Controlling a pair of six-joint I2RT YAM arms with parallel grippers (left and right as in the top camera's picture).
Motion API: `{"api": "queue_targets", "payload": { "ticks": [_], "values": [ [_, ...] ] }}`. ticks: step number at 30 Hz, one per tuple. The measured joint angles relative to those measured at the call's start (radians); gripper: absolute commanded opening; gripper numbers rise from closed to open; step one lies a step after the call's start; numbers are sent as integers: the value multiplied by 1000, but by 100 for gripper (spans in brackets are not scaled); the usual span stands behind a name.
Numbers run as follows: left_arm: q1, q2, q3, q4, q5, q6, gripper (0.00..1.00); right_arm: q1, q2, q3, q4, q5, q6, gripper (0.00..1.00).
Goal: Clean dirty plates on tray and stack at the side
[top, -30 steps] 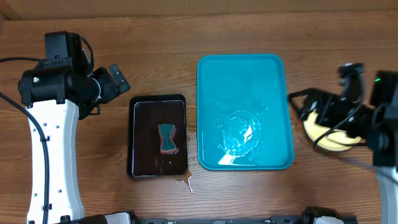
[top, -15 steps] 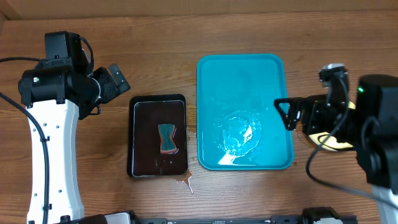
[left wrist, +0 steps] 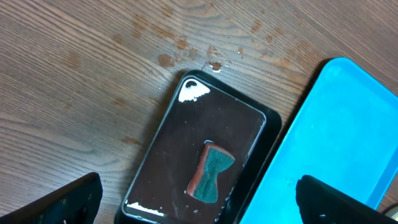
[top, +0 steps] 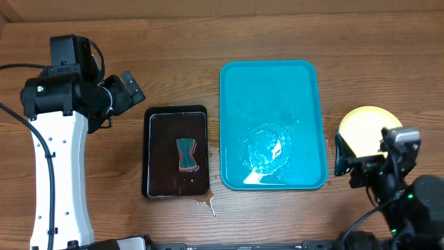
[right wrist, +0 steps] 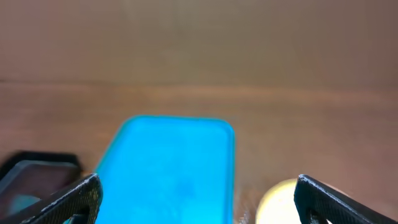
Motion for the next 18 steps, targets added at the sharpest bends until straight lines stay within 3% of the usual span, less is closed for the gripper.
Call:
{"api": "queue_targets", "payload": {
  "ticks": [7, 18],
  "values": [
    [0, 0, 0, 1, 0, 0, 100, -16, -195, -250, 91, -4, 0, 100],
    [0, 0, 0, 0, 0, 0, 100, -16, -385, -578, 390, -32, -3, 100]
  ]
}}
